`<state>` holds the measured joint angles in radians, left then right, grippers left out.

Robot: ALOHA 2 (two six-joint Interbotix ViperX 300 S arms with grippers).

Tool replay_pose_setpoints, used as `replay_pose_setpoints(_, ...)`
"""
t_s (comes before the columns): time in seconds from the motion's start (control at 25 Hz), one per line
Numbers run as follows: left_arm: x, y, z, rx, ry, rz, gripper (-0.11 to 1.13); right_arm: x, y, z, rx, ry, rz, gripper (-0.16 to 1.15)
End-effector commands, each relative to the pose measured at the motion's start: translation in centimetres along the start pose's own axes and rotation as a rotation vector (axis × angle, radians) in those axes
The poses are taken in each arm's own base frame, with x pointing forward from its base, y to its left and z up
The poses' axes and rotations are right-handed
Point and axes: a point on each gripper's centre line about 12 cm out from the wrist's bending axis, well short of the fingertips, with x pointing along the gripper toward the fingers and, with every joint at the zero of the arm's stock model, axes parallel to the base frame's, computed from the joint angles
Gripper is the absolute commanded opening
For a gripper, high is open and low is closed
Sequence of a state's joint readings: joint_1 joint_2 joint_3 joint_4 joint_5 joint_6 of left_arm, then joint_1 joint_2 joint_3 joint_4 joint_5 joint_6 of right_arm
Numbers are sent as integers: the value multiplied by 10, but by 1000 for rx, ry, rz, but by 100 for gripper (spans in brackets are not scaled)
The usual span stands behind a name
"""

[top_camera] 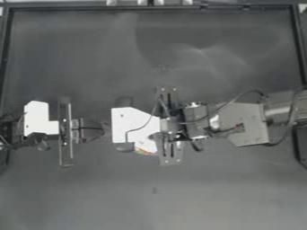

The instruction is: Put candy in bag

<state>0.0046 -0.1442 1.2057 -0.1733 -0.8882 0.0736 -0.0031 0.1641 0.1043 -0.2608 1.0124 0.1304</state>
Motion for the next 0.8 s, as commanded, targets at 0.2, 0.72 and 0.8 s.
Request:
replay_pose_setpoints(0.2, -1, -1, 2, -7, -9, 1, 21, -22, -6, -16, 59, -64, -2, 39)
replay_pose_setpoints(0.72, 0, -3, 3, -19, -7, 4, 21, -24, -7, -43, 97, -93, 7, 39)
replay_pose_setpoints(0.8, 0, -2, 3, -20, -8, 7, 21, -25, -7, -48, 108, -100, 8, 39)
